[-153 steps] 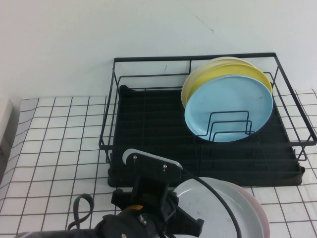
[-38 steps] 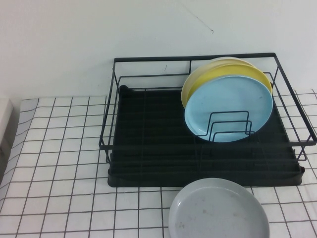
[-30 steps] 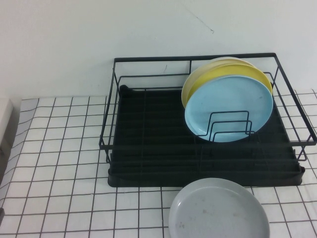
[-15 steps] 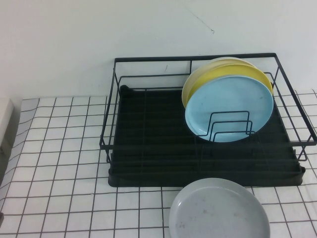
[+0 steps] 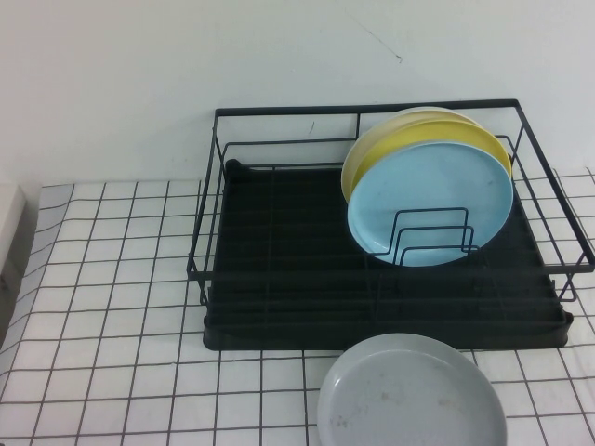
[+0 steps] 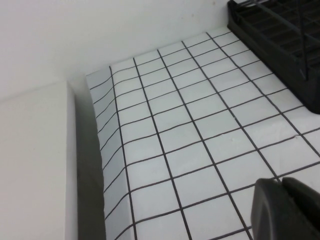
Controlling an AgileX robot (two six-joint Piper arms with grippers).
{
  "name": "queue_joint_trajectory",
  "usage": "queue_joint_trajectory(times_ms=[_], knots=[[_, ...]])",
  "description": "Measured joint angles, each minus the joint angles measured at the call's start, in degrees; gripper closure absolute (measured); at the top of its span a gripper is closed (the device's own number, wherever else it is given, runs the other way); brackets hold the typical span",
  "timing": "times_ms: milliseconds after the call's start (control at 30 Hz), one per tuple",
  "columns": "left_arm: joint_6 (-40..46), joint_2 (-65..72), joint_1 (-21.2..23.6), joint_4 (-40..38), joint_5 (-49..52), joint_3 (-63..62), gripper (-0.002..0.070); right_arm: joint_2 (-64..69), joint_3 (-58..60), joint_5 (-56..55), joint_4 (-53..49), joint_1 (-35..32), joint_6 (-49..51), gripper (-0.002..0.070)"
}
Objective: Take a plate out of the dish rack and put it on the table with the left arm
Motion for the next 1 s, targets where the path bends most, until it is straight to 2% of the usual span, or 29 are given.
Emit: queue_joint_trajectory(times_ms=[200,1000], knots=[[-1.4,0.0,3.1,-1.1,0.0,0.0,0.0677,0.0,0.0,0.0,0.0,0.0,0.2,0.0679],[-2.9,0.0,3.3,-2.1,0.3,-0.1,0.0677,0.0,0.0,0.0,0.0,0.0,1.0,0.0679]])
